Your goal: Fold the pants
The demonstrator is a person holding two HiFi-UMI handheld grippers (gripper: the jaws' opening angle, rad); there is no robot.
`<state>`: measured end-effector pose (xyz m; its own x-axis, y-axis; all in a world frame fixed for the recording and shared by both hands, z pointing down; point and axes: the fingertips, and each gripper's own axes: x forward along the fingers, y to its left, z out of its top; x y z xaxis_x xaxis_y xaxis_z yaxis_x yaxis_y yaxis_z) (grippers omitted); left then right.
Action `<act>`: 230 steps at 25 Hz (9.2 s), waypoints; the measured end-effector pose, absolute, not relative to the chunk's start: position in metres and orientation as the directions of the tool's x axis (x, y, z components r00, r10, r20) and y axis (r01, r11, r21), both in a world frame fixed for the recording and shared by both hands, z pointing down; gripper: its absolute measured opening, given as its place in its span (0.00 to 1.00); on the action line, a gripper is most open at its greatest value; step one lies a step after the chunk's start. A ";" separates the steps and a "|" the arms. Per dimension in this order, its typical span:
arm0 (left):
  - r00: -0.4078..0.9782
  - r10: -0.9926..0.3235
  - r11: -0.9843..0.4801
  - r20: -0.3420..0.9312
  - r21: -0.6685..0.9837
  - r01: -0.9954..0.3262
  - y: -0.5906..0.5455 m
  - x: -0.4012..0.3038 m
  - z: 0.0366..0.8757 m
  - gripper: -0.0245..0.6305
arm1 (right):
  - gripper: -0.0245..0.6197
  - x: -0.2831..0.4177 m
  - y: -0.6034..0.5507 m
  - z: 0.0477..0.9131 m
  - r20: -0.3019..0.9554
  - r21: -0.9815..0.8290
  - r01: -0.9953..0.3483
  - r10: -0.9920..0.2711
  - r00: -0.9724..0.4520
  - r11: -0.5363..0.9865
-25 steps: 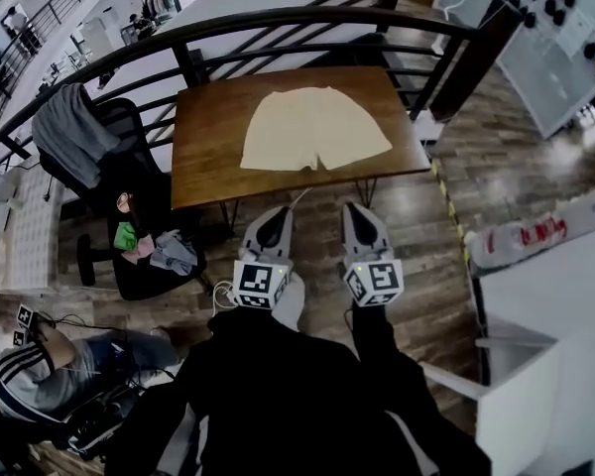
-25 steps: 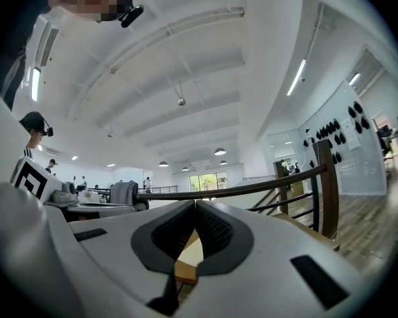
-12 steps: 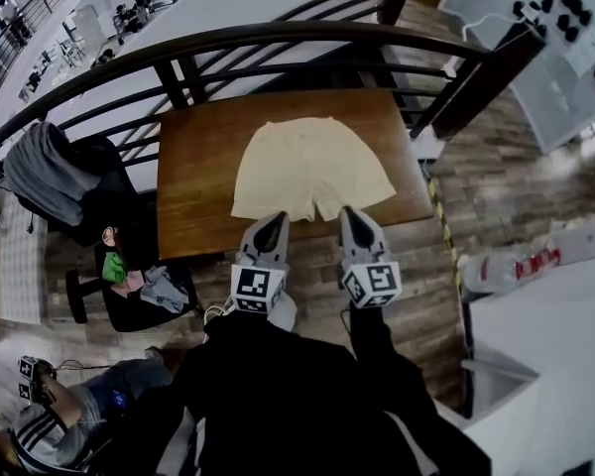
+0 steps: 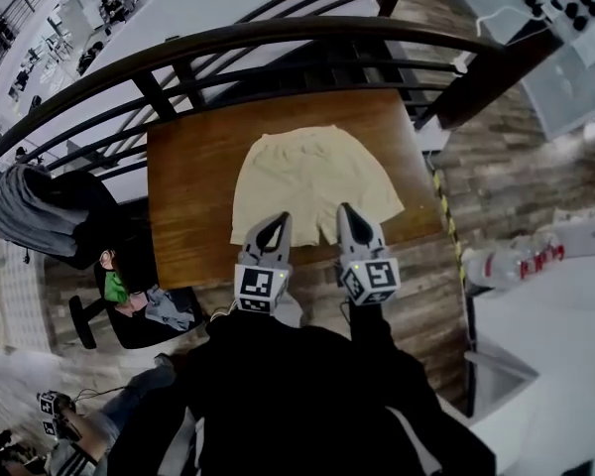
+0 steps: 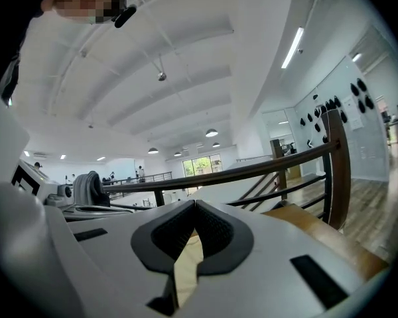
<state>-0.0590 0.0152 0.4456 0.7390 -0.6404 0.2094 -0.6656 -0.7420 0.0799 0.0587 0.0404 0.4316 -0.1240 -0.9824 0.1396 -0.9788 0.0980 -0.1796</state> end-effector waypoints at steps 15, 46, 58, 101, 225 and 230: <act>0.715 -0.618 -0.725 0.328 0.115 -0.679 -0.036 -0.043 0.498 0.04 | 0.04 0.073 0.007 0.485 0.235 -0.198 -0.977 -0.964 -0.123 0.077; 0.307 -0.677 -0.238 0.669 0.197 -0.951 -0.081 -0.174 0.642 0.10 | 0.16 -0.078 -0.205 0.615 0.668 -0.019 -0.624 -0.455 -0.589 0.781; 0.272 -0.581 -0.179 0.767 0.206 -0.962 -0.063 -0.193 0.688 0.13 | 0.18 -0.094 -0.231 0.676 0.869 0.063 -0.318 -0.208 -0.448 0.946; 0.318 -0.288 -0.214 0.903 0.263 -0.941 -0.028 -0.207 0.744 0.18 | 0.05 -0.093 -0.227 0.743 0.988 -0.056 0.315 0.098 -0.121 0.947; 0.701 -0.118 -0.524 0.703 0.556 -0.645 0.028 0.266 0.583 0.06 | 0.05 0.214 -0.213 0.629 0.938 0.213 0.129 -0.165 -0.306 0.969; 0.700 -0.139 -0.515 0.701 0.552 -0.655 0.016 0.284 0.594 0.06 | 0.05 0.226 -0.215 0.647 0.933 0.227 0.118 -0.182 -0.310 0.967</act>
<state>0.2839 0.0165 0.5944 0.6997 -0.1390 0.7008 -0.6554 -0.5152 0.5523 0.2261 -0.2149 0.6475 -0.3100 -0.1818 0.9332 0.1175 0.9667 0.2274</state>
